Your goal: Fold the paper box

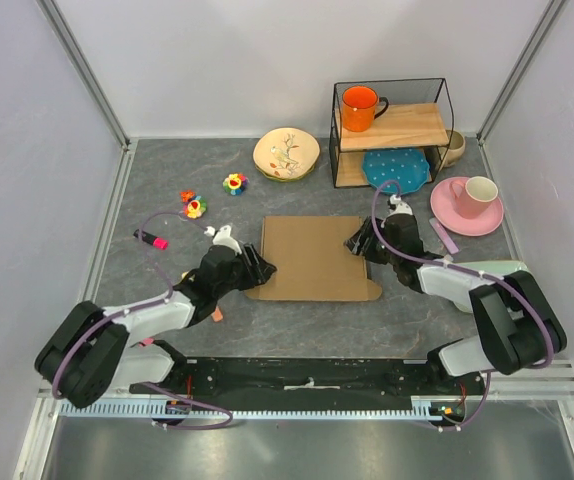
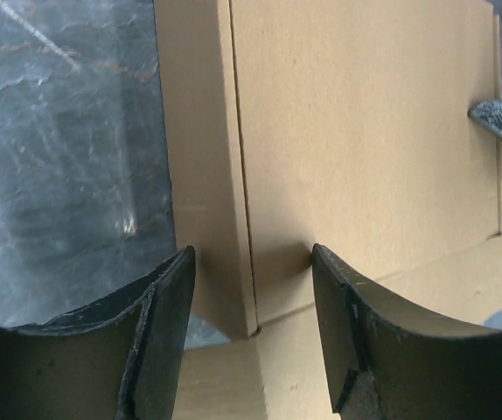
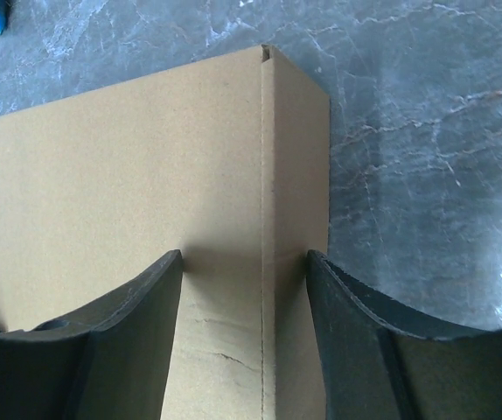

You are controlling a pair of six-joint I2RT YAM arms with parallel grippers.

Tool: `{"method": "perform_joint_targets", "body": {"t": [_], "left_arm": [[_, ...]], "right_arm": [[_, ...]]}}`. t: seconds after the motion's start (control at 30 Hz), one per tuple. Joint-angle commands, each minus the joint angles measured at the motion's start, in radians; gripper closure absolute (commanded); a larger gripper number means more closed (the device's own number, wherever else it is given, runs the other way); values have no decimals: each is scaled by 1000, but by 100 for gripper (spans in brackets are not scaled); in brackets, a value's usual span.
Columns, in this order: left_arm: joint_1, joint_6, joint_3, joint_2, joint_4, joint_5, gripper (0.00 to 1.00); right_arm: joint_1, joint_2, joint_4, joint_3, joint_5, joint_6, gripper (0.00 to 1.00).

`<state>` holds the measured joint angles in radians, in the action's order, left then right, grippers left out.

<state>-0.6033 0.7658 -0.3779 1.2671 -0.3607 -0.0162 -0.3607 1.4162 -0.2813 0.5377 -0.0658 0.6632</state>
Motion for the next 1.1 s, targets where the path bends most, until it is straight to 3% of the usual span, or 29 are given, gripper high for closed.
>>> {"method": "perform_joint_targets", "body": {"t": [0.0, 0.13, 0.33, 0.5, 0.67, 0.8, 0.87, 0.93, 1.07], "left_arm": [[-7, 49, 53, -128, 77, -60, 37], [-6, 24, 18, -163, 134, -151, 23], [-1, -2, -87, -54, 183, -102, 19], [-1, 29, -39, 24, 48, -57, 33], [-1, 47, -16, 84, -15, -18, 57], [-1, 55, 11, 29, -9, -42, 64], [-1, 53, 8, -9, 55, -76, 58], [2, 52, -18, -72, 112, -135, 39], [11, 33, -75, -149, 206, -214, 19]], "right_arm": [[0, 50, 97, 30, 37, -33, 34], [0, 0, 129, 19, 60, -28, 27], [0, -94, 163, -44, 106, -22, 24], [0, -94, 125, -94, 84, -8, 37], [0, -94, 103, -137, 92, -5, 48], [0, -99, 120, -116, 109, -10, 51], [0, -108, 148, -93, 122, -5, 37], [0, -141, 178, -62, 165, 6, 23], [2, -220, 278, -2, 247, 18, 10]]}}
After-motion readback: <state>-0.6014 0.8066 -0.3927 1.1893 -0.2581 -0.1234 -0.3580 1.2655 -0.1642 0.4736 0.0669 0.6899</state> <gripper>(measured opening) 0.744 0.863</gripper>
